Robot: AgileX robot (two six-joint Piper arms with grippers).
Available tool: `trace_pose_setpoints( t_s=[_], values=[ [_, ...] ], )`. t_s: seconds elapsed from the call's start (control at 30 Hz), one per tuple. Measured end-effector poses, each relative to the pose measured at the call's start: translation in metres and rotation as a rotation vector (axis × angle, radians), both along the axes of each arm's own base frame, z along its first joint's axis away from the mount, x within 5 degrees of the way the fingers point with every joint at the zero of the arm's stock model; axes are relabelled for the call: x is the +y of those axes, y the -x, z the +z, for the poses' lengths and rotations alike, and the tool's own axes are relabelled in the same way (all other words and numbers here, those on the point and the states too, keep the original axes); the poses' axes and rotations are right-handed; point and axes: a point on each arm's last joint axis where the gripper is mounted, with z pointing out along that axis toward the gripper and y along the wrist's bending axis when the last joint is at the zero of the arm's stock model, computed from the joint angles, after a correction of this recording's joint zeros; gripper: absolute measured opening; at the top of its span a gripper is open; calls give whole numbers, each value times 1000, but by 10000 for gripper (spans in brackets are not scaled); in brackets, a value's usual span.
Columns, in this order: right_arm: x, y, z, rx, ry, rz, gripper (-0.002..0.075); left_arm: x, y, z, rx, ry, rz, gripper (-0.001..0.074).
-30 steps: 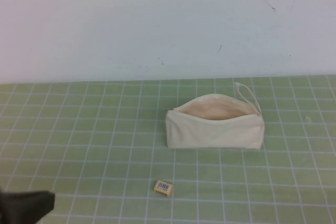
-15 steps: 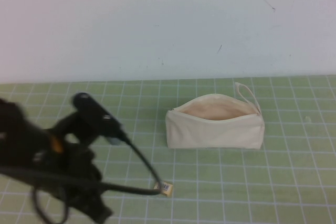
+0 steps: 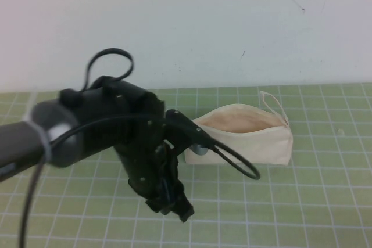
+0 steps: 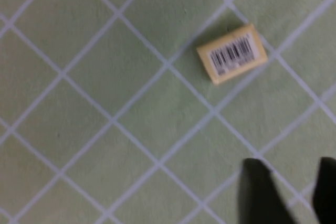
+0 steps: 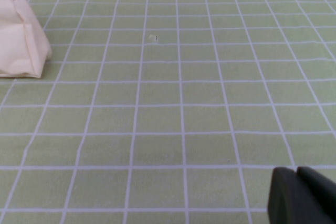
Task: Put eraser into pencil case
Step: Pick up the eraser from the table
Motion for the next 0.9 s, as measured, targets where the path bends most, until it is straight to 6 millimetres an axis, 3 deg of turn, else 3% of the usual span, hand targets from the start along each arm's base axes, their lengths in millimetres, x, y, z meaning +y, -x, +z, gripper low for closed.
trace_pose_setpoints(
  t_s=[0.13,0.23,0.6,0.9],
  values=[
    [0,0,0,0,0,0,-1,-12,-18,-15,29,-18,12,405],
    [0,0,0,0,0,0,-1,-19,-29,-27,44,-34,49,487],
    [0,0,0,0,0,0,-1,-30,-47,-60,71,-54,126,475],
    [0,0,0,0,0,0,-1,-32,-50,-68,67,-47,149,470]
  ],
)
